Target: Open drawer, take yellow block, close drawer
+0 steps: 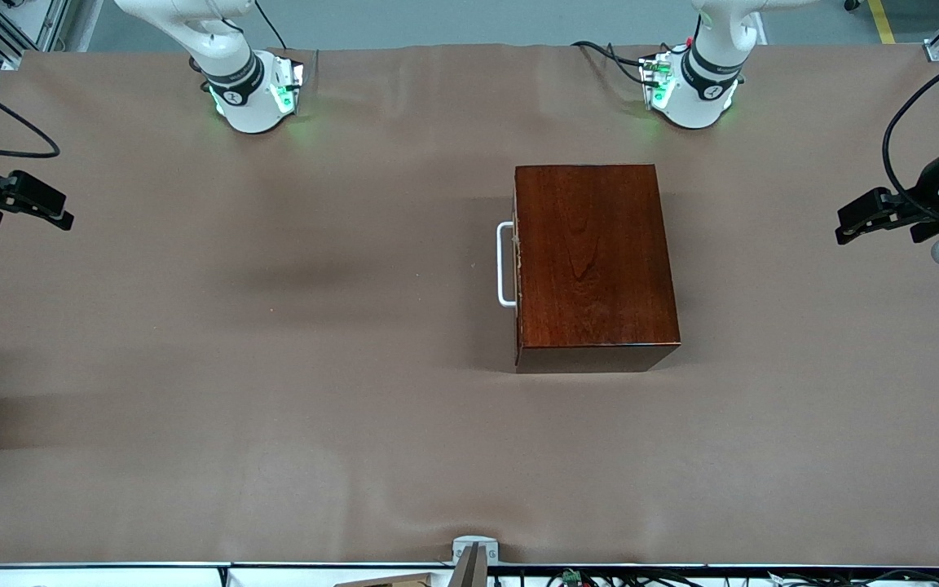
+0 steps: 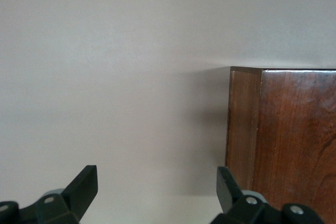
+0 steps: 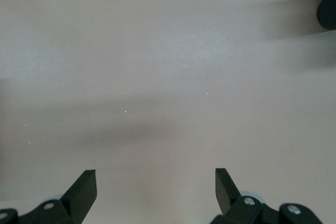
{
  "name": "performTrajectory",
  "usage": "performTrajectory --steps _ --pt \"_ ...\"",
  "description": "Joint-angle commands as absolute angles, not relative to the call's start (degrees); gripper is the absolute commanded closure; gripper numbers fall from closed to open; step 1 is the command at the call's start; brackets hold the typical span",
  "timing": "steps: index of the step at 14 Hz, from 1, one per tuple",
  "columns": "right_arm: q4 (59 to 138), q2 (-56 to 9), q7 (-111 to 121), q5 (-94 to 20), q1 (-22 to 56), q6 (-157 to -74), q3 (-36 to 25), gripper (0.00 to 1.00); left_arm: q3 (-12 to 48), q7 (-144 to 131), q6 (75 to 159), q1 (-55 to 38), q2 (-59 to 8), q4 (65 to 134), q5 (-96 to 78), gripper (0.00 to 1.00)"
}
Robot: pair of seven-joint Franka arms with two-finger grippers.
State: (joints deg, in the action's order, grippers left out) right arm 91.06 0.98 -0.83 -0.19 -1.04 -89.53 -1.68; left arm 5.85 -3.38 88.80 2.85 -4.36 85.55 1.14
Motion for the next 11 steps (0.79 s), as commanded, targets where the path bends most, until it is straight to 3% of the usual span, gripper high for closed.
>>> performTrajectory --steps 1,11 --pt "90.4 0.8 -1.8 -0.3 -0.9 -88.9 -1.6 0.00 5.7 -4.0 88.5 3.0 -3.2 86.5 0.0 0.00" --pt "90.4 0.7 -1.8 -0.3 -0.9 -88.9 -1.6 0.00 7.7 -6.3 88.5 -0.3 -3.9 86.0 0.0 0.00"
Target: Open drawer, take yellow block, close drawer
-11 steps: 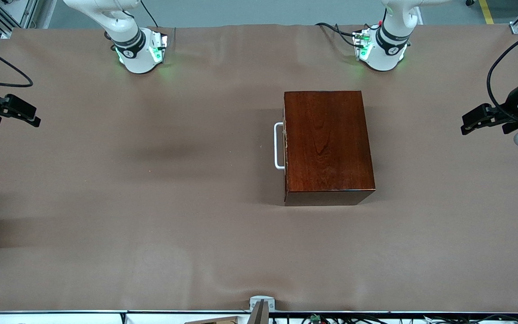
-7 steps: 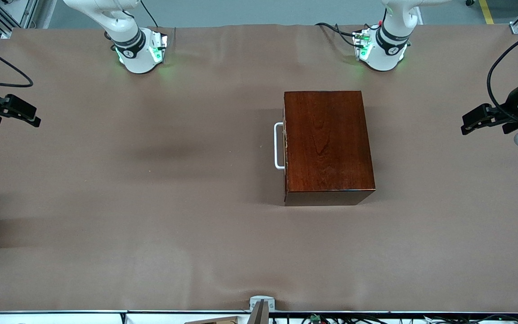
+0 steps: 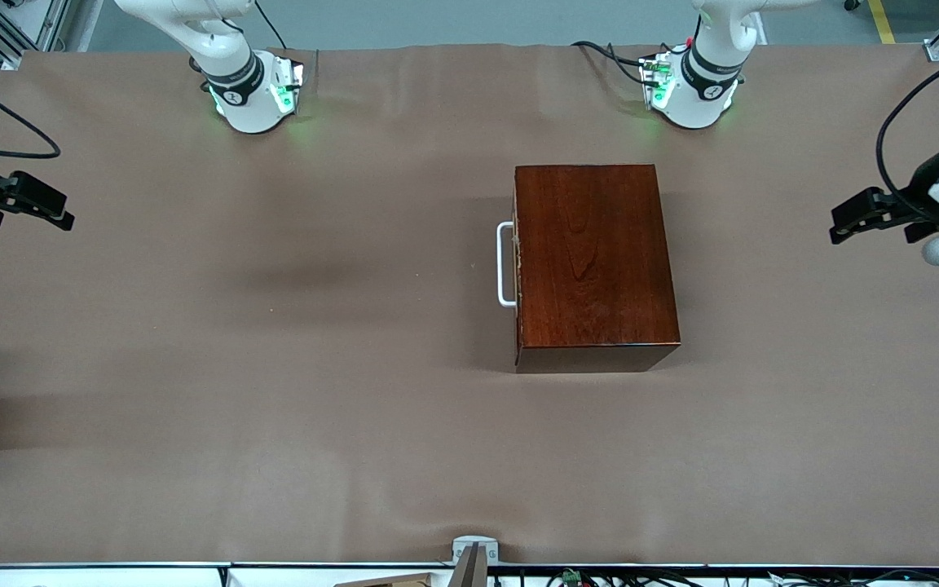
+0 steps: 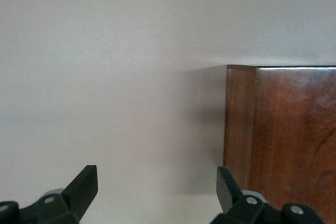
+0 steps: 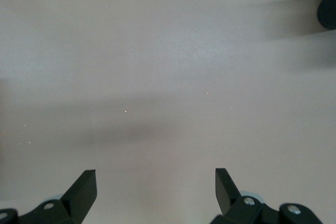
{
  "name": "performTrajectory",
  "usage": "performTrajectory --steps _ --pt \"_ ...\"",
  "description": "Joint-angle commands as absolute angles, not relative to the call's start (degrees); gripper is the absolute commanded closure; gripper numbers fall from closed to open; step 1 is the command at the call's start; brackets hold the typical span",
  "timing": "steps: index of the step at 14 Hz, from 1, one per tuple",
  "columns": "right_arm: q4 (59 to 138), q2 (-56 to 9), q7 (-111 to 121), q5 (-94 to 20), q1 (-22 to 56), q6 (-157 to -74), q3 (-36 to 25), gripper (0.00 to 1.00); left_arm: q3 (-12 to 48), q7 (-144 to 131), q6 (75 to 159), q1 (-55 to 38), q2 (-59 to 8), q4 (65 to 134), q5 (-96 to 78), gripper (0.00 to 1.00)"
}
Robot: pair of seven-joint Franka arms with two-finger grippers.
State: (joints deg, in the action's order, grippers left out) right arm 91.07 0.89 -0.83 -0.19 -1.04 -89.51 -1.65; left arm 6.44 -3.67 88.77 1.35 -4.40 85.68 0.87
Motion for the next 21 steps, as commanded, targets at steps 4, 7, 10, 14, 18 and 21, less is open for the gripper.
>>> performTrajectory --steps 4,7,10,14,18,21 --pt "90.4 0.7 -1.8 -0.3 -0.9 -88.9 -1.6 0.00 14.6 -21.9 88.5 -4.5 -7.3 81.9 0.4 0.00" --pt "90.4 0.7 -1.8 -0.3 -0.9 -88.9 -1.7 0.00 16.5 -33.3 88.5 -12.3 -9.1 81.0 0.0 0.00" --pt "90.4 0.7 -1.8 -0.3 -0.8 -89.0 -1.6 0.00 16.3 -47.3 88.5 -23.7 -14.2 76.0 0.0 0.00" --pt "90.4 0.7 -1.8 -0.3 -0.8 -89.0 -1.6 0.00 15.6 -53.7 92.7 -34.8 -23.1 71.0 0.5 0.00" --pt "90.4 0.7 -1.8 -0.2 -0.8 -88.9 -1.6 0.00 15.3 -53.7 93.6 -38.0 -29.6 71.3 3.7 0.00" --pt "90.4 0.7 -1.8 -0.3 -0.8 -89.0 -1.6 0.00 15.3 -53.7 96.0 -39.3 -34.3 71.4 7.9 0.00"
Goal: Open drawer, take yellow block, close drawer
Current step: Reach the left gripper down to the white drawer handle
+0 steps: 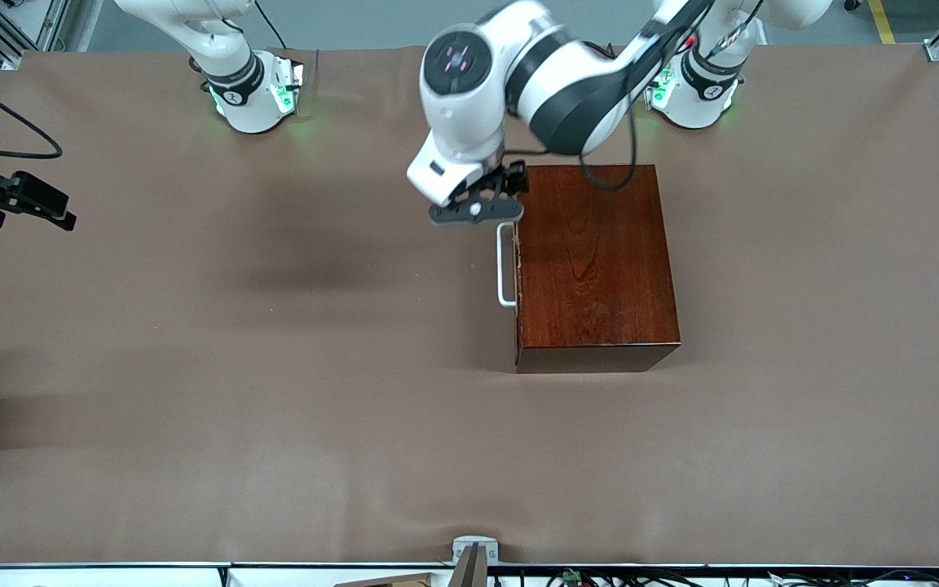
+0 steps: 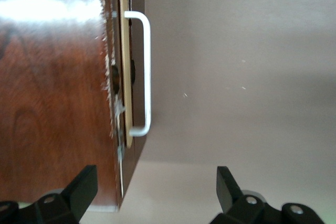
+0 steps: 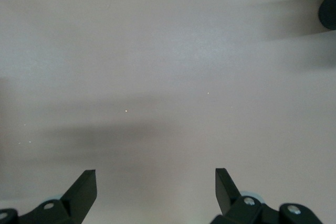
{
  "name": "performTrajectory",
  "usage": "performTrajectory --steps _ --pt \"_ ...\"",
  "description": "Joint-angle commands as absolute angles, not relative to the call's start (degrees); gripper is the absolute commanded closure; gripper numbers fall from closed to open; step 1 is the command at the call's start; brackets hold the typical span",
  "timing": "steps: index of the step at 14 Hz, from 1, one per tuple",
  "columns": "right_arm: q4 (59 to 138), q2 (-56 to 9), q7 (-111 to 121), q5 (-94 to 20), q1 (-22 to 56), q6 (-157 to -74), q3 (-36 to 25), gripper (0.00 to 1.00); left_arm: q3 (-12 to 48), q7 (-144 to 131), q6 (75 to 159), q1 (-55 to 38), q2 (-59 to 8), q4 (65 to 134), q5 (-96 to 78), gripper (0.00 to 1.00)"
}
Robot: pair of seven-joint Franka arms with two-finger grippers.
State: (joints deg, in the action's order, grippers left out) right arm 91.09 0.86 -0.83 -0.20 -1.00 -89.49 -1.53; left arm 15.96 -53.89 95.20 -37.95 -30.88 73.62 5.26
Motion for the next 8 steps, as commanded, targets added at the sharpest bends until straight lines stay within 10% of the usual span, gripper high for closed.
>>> performTrajectory --steps 1,8 --pt "90.4 0.7 -1.8 -0.3 -0.8 -89.0 -1.6 0.00 15.3 -53.7 97.6 -40.0 -35.5 71.5 9.0 0.00" --pt "90.4 0.7 -1.8 -0.3 -0.8 -89.0 -1.6 0.00 15.2 -53.0 100.6 -40.6 -40.8 71.5 14.0 0.00"
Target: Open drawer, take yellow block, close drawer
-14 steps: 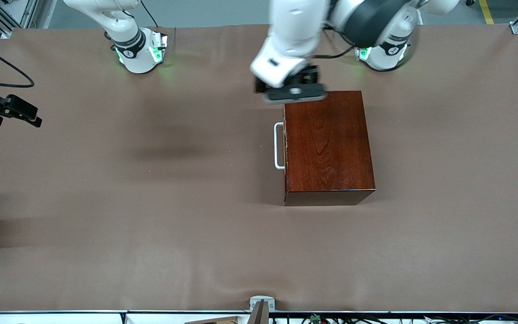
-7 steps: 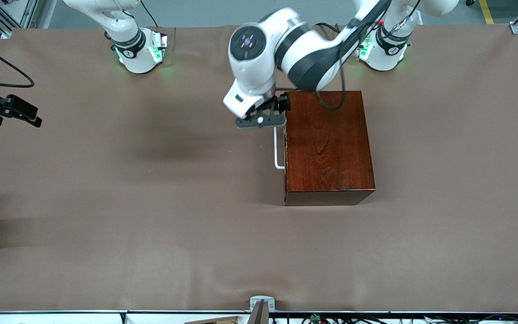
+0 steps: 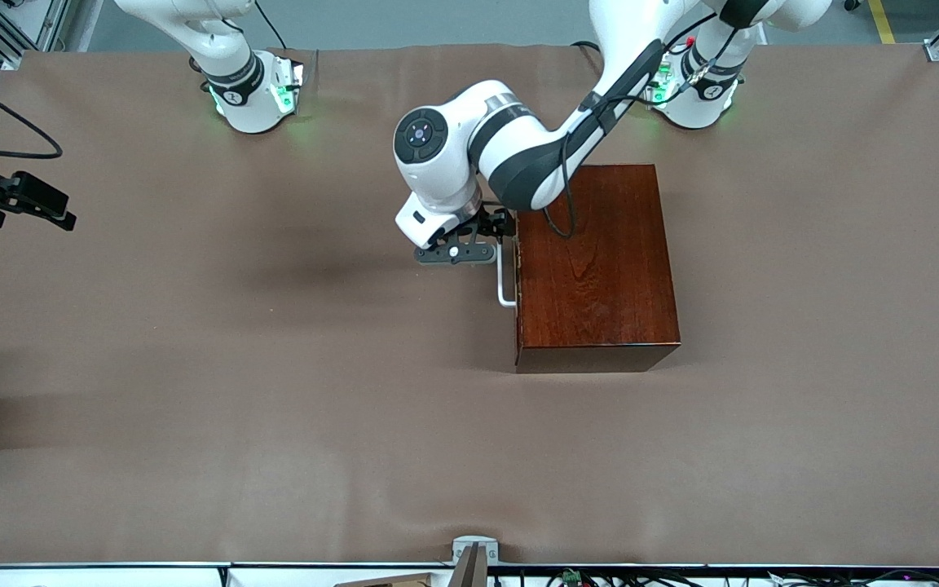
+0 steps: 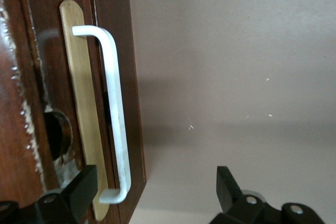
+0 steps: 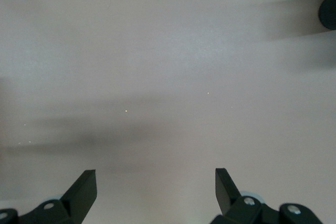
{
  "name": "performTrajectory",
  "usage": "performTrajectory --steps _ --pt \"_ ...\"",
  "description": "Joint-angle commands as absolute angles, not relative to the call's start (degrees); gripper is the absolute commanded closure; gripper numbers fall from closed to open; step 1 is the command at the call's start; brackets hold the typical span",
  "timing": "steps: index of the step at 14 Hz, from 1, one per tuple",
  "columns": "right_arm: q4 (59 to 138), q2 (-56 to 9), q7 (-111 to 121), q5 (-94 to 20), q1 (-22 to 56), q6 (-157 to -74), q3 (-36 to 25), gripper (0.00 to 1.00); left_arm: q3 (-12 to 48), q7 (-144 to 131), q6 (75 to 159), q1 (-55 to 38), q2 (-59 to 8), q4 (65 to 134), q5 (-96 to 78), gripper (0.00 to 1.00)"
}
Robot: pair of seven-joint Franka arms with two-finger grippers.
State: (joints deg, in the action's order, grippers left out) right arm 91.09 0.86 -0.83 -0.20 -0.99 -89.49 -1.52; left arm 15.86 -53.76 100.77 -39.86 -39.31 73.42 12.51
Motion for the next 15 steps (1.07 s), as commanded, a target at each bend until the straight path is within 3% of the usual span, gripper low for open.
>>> performTrajectory --steps 1,15 --pt "90.4 0.7 -1.8 -0.2 -0.8 -89.0 -1.6 0.00 15.2 -53.0 100.6 -40.4 -41.0 71.6 14.1 0.00" --pt "90.4 0.7 -1.8 -0.3 -0.7 -89.0 -1.6 0.00 15.2 -53.8 104.9 -40.2 -44.7 71.6 16.7 0.00"
